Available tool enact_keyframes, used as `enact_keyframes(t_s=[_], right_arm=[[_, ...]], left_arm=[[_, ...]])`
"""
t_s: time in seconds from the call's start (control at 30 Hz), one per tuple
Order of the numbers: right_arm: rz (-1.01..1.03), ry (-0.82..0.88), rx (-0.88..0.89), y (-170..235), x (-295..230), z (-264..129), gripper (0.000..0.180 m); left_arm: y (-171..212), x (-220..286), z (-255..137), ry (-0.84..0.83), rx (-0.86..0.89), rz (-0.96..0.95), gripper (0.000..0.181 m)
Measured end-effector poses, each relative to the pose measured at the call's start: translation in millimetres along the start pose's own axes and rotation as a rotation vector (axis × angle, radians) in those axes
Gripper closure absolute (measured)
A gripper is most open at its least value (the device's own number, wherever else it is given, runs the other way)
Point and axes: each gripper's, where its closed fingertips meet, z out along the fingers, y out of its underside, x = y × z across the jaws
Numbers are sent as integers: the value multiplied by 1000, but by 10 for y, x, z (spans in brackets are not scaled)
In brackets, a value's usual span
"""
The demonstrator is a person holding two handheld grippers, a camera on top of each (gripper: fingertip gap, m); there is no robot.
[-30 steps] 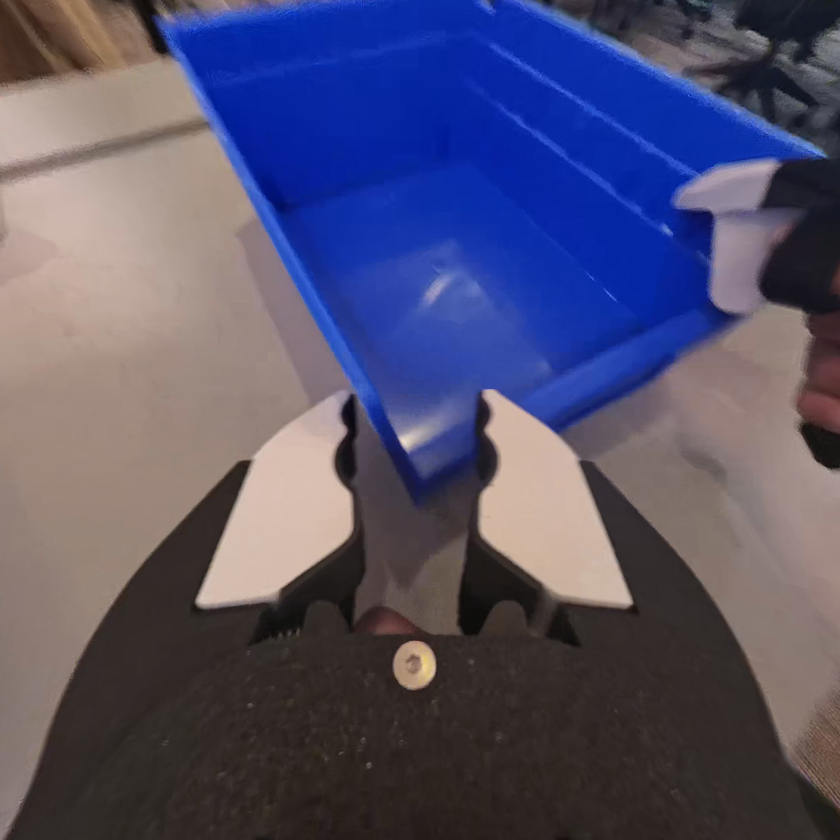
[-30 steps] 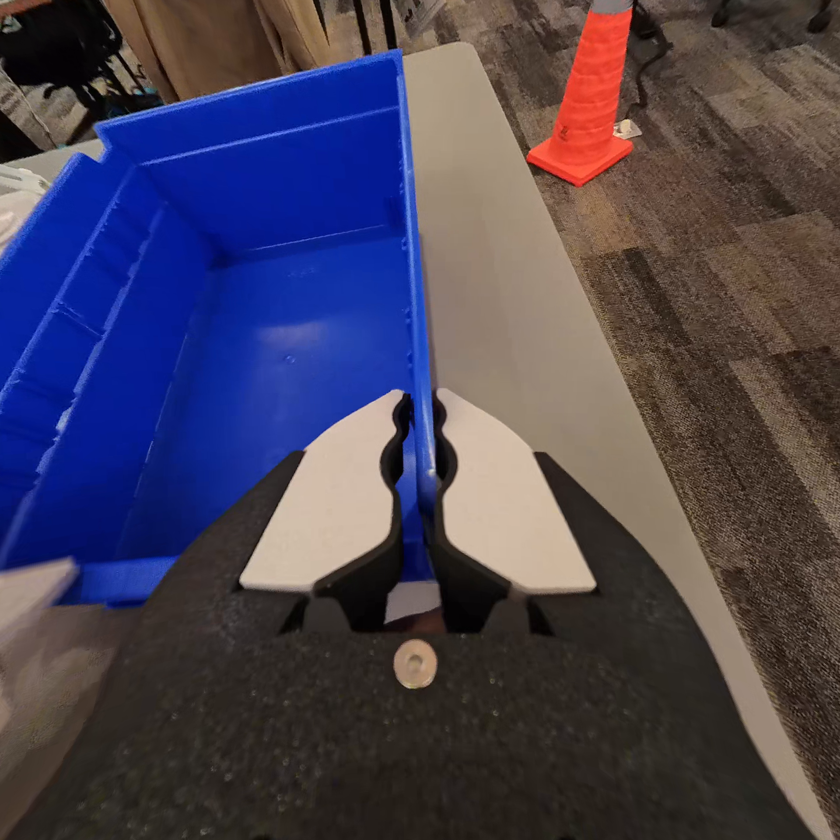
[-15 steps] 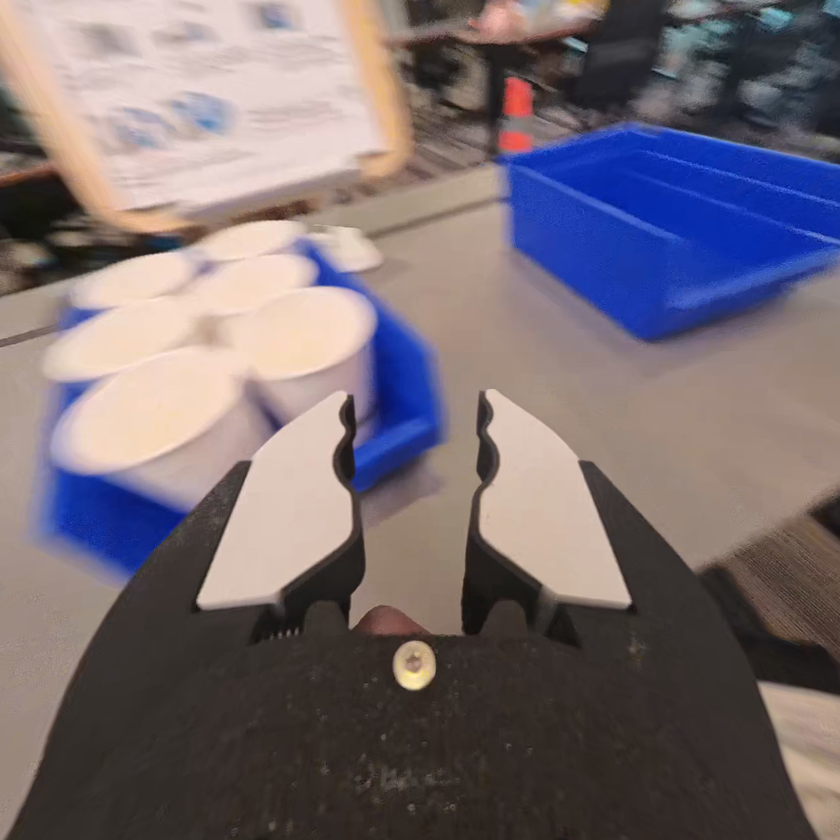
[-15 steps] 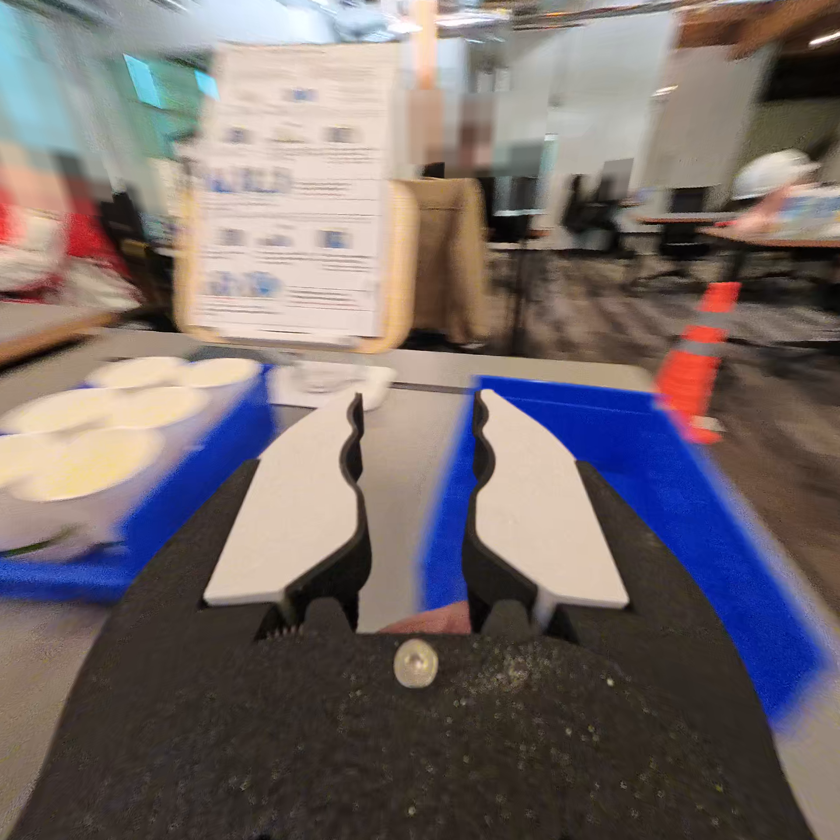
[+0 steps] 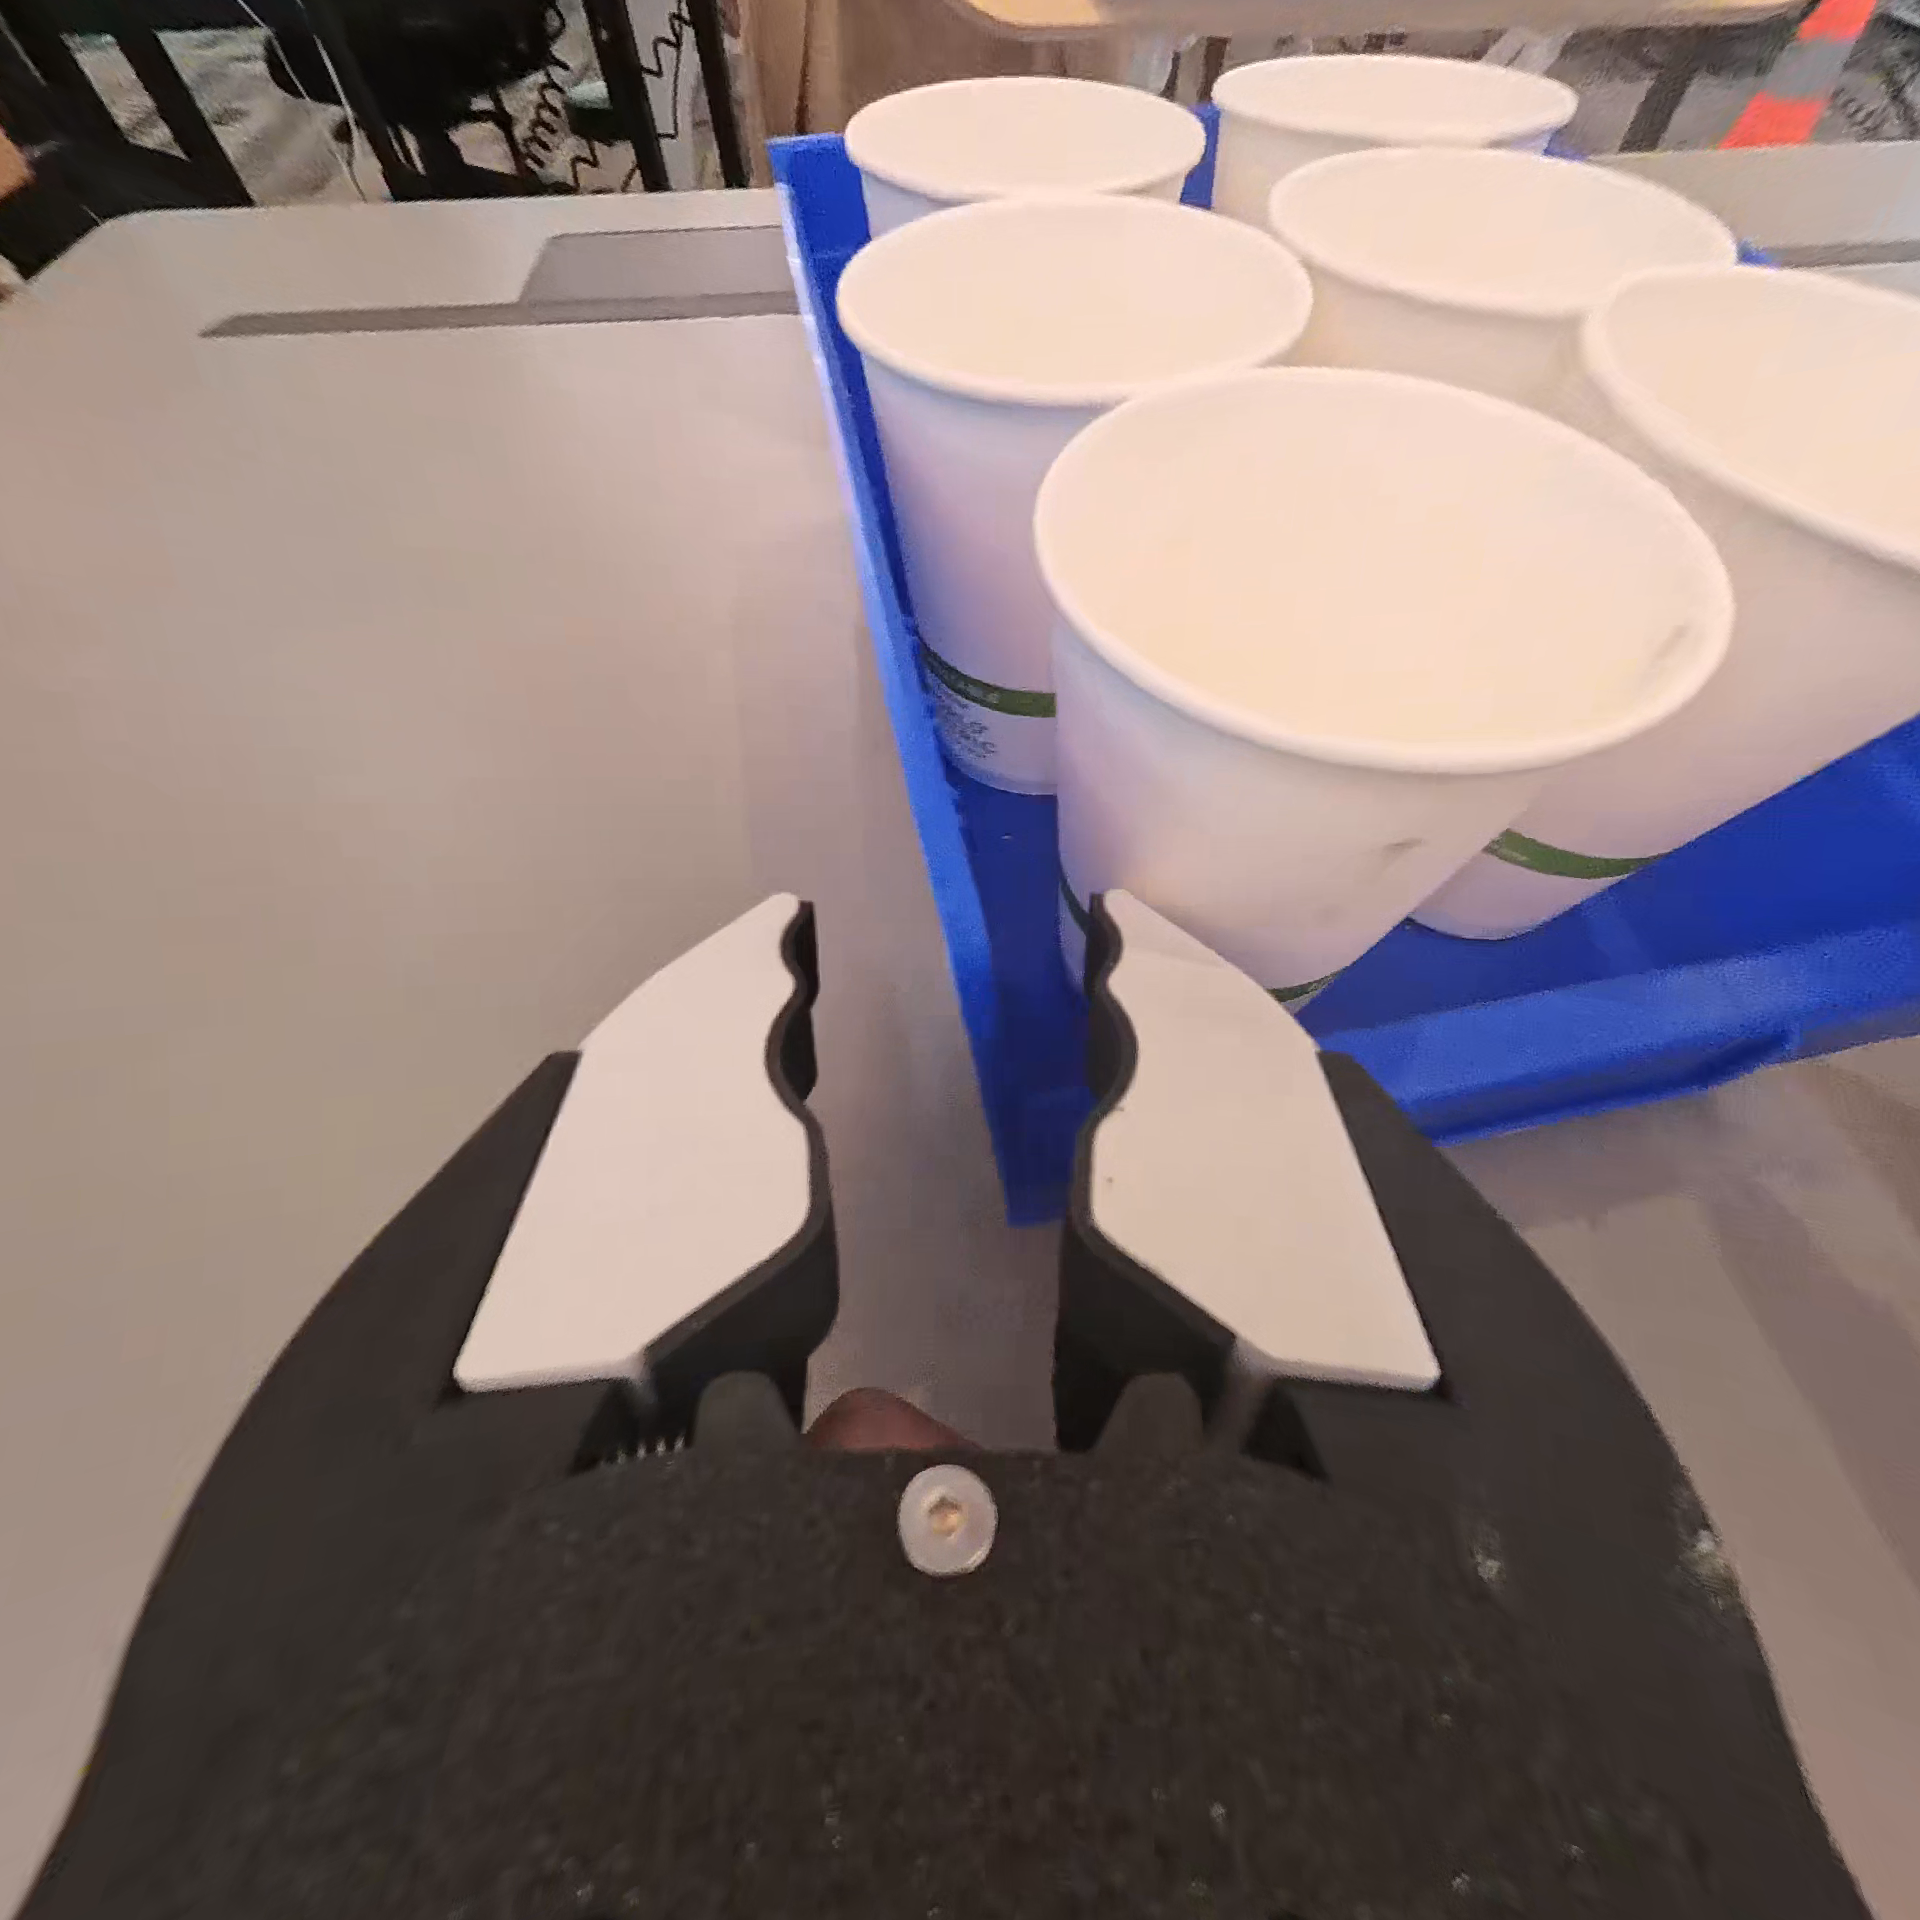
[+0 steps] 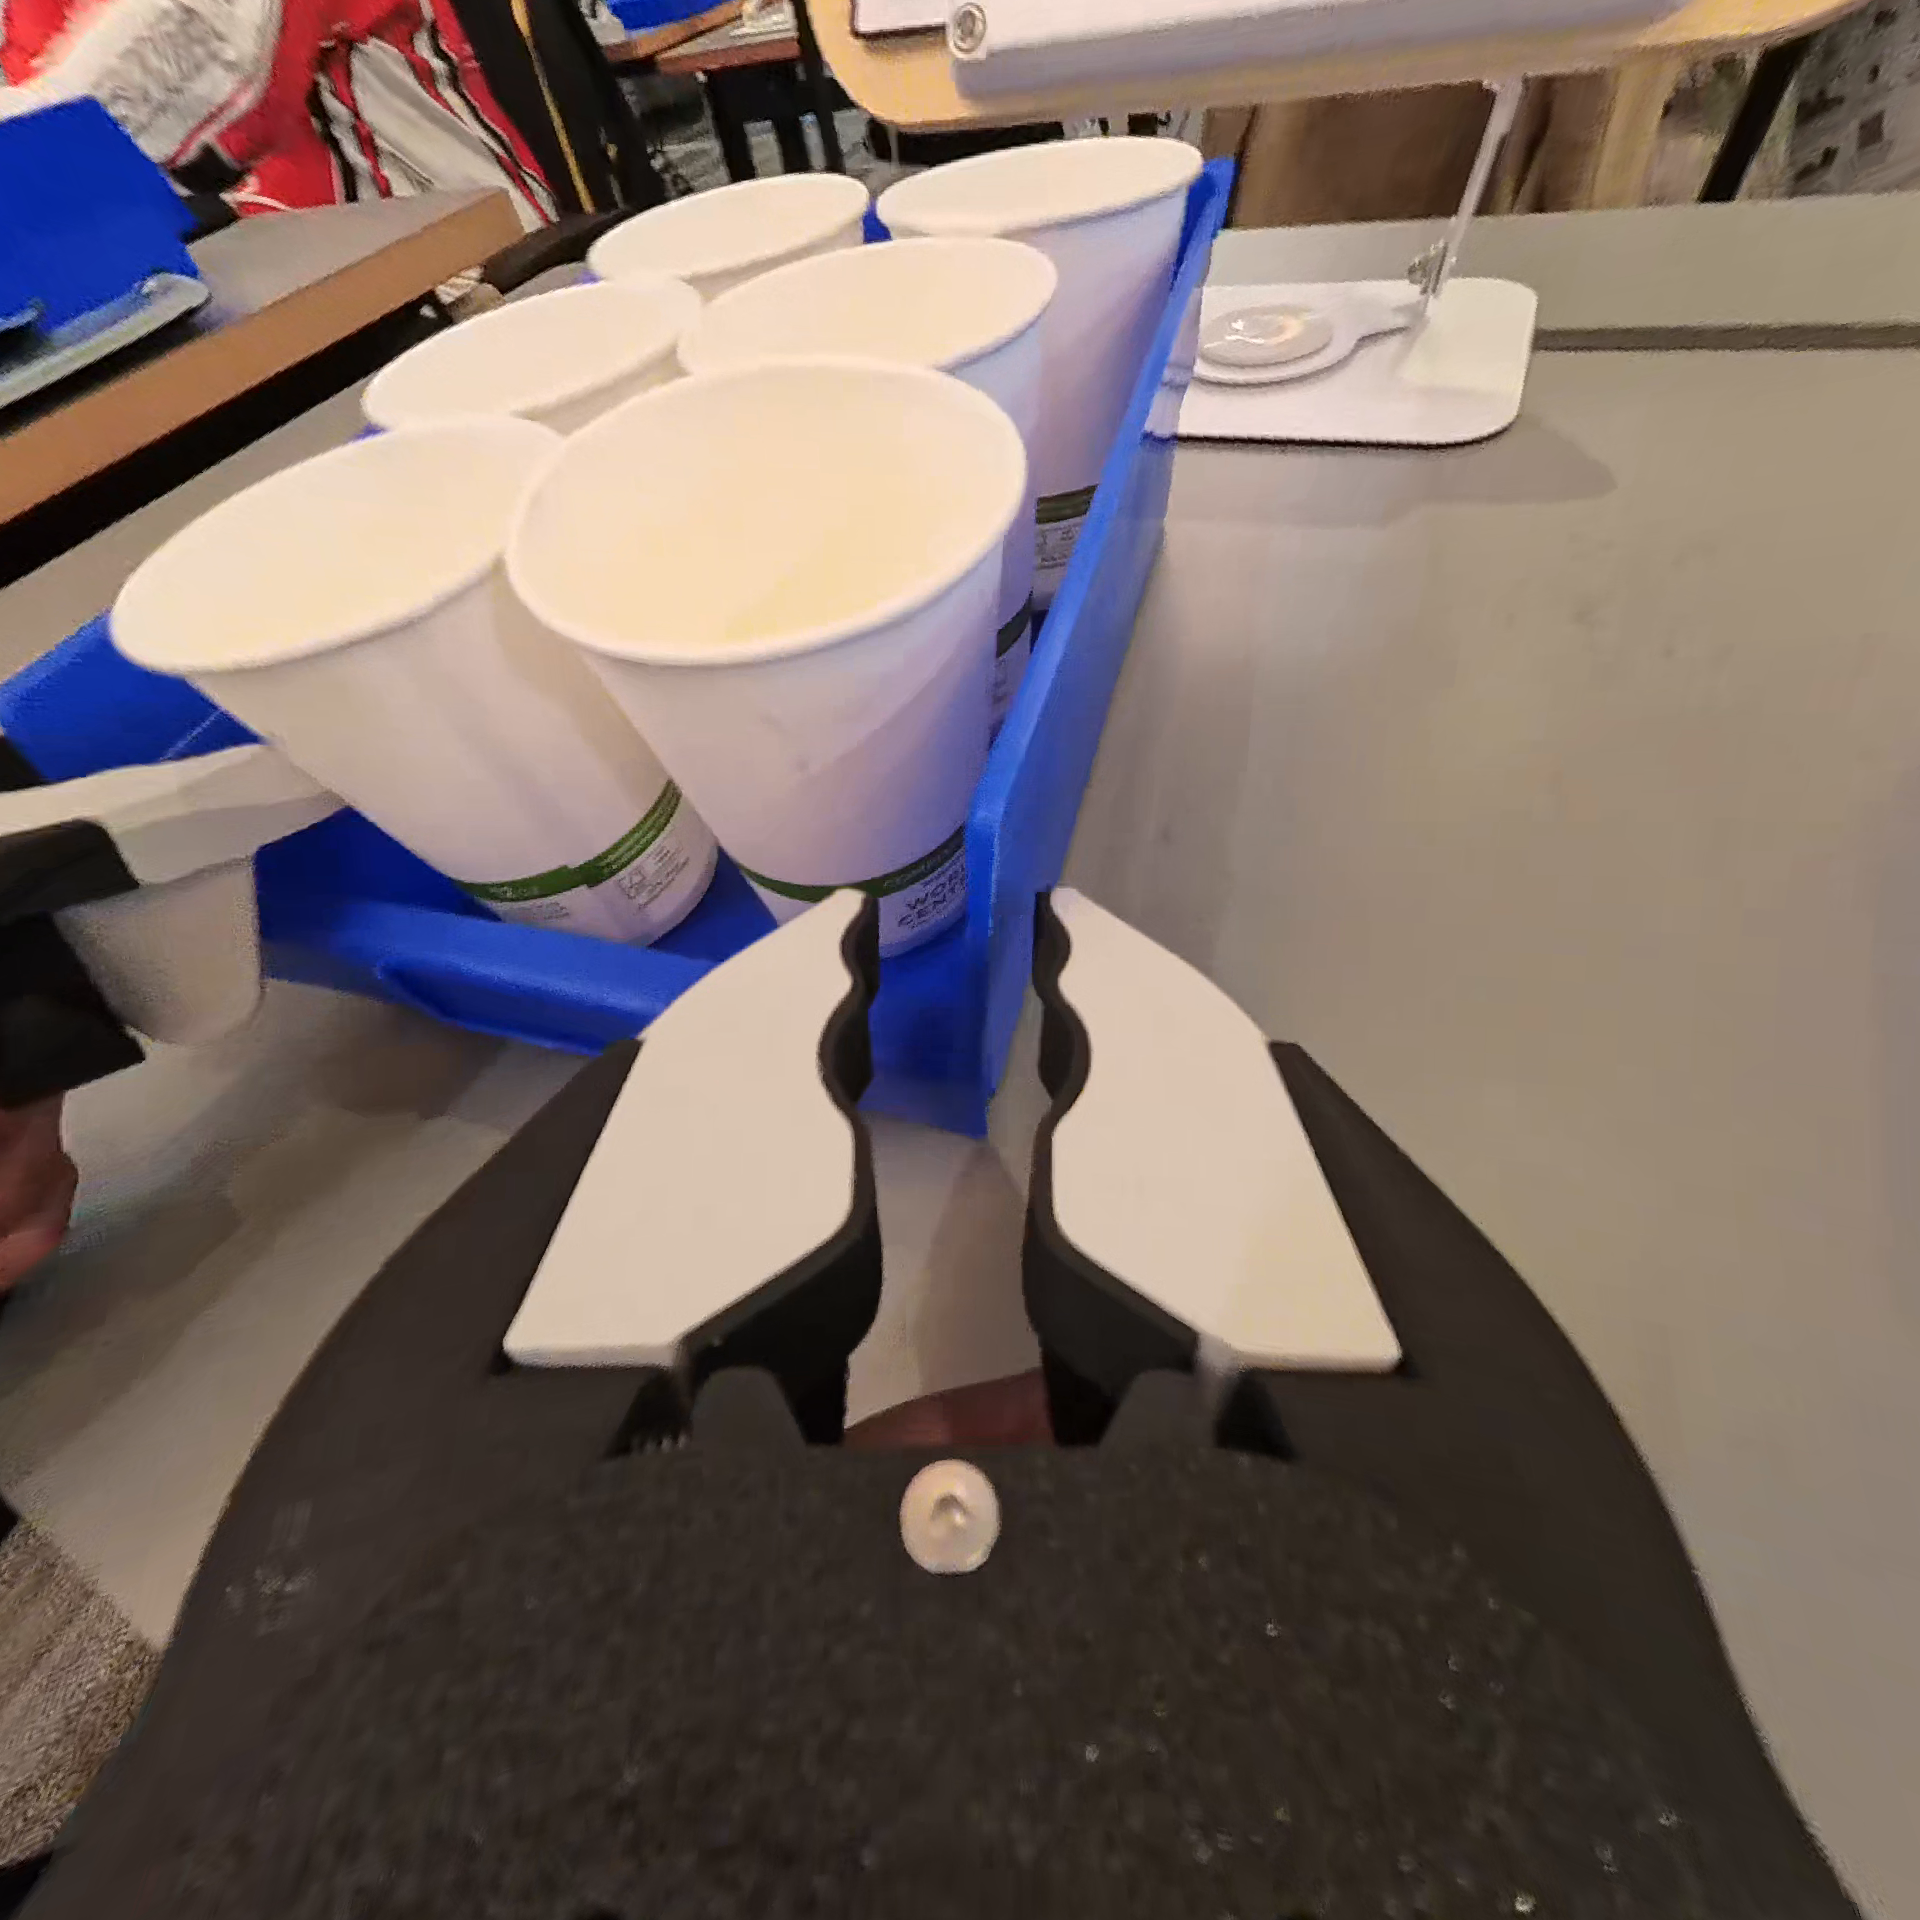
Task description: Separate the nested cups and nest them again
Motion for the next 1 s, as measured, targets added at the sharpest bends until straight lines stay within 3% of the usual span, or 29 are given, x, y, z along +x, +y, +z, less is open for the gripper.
enact_keyframes(t_s=[0.07,0.1,0.17,0.47,0.73,1.0], right_arm=[[0,20,-16,-15,6,73,157],[-9,39,-17,-35,17,101,160],[-33,112,-19,-66,88,145,171],[84,219,69,-123,-114,206,176],[6,183,112,-313,-1088,556,176],[-11,149,70,-434,-1942,1206,174]], left_arm=[[-19,26,2,-6,5,3,145],[-34,37,-7,-12,15,9,169],[-39,24,-15,-38,14,3,176],[-90,-163,-87,-53,14,-16,178],[-128,-1142,-220,-36,52,-42,178],[-138,-2230,-78,-2,25,-57,177]])
